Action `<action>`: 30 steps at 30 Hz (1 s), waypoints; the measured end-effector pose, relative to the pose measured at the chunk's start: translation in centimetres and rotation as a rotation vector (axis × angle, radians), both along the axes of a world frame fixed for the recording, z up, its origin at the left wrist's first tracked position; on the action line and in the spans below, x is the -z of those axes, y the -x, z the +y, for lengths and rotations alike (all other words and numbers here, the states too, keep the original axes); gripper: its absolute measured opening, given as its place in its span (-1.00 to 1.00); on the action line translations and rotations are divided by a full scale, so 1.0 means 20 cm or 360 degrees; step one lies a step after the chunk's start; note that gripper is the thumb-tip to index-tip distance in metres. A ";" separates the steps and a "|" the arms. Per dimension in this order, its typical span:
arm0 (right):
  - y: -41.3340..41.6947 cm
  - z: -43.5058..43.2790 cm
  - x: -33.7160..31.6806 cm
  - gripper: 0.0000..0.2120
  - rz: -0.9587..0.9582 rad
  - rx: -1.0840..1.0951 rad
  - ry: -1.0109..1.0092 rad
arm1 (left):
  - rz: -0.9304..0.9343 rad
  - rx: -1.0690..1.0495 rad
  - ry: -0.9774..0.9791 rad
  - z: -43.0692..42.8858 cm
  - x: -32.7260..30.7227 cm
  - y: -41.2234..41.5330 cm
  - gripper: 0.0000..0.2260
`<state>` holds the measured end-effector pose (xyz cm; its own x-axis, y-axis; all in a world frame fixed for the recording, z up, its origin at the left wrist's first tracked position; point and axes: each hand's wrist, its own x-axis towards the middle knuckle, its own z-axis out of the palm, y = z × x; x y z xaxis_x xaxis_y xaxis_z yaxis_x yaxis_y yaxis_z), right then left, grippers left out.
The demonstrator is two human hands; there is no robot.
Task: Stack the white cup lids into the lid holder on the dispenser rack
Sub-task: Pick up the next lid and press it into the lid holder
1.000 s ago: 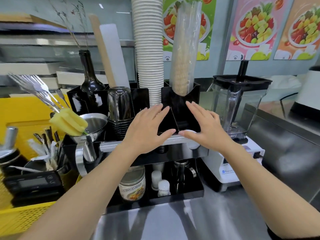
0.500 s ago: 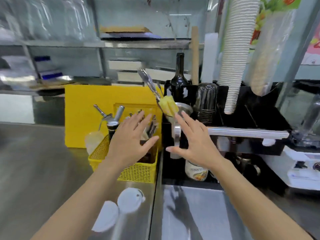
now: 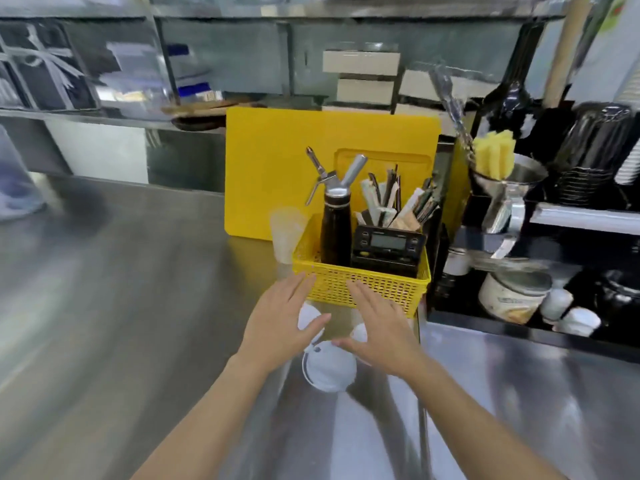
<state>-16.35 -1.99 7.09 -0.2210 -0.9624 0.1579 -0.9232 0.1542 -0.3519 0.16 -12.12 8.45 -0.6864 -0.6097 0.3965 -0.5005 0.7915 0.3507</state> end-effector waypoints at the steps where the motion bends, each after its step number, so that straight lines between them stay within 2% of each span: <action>1: -0.03 0.00 0.07 -0.08 -0.0050 0.0013 -0.0070 | -0.0037 0.0023 -0.0068 0.00 0.06 0.00 -0.32; 8: -0.12 0.03 0.35 -0.14 -0.0181 0.0110 -0.0444 | -0.0351 0.0162 -0.0569 0.02 0.42 -0.01 -0.25; 17: -0.13 0.04 0.41 -0.17 -0.0173 0.0113 -0.0358 | -0.0202 0.0147 -0.0857 0.05 0.53 -0.04 -0.08; 24: -0.06 0.12 0.21 -0.38 -0.0539 0.0151 -0.0066 | -0.0068 0.0211 -0.0935 0.02 0.35 0.04 -0.36; 26: -0.01 0.15 0.11 -0.39 -0.0637 0.0199 0.0032 | -0.0012 0.0256 -0.0872 0.03 0.23 0.10 -0.40; 30: 0.17 0.23 -0.07 -0.32 -0.0569 0.0226 0.0250 | 0.0077 0.0352 -0.0715 0.09 -0.04 0.25 -0.38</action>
<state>-19.68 2.59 8.52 -0.4173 -0.8888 0.1895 -0.7119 0.1901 -0.6761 -4.83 -10.26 9.16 -0.8058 -0.5694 0.1628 -0.3123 0.6421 0.7001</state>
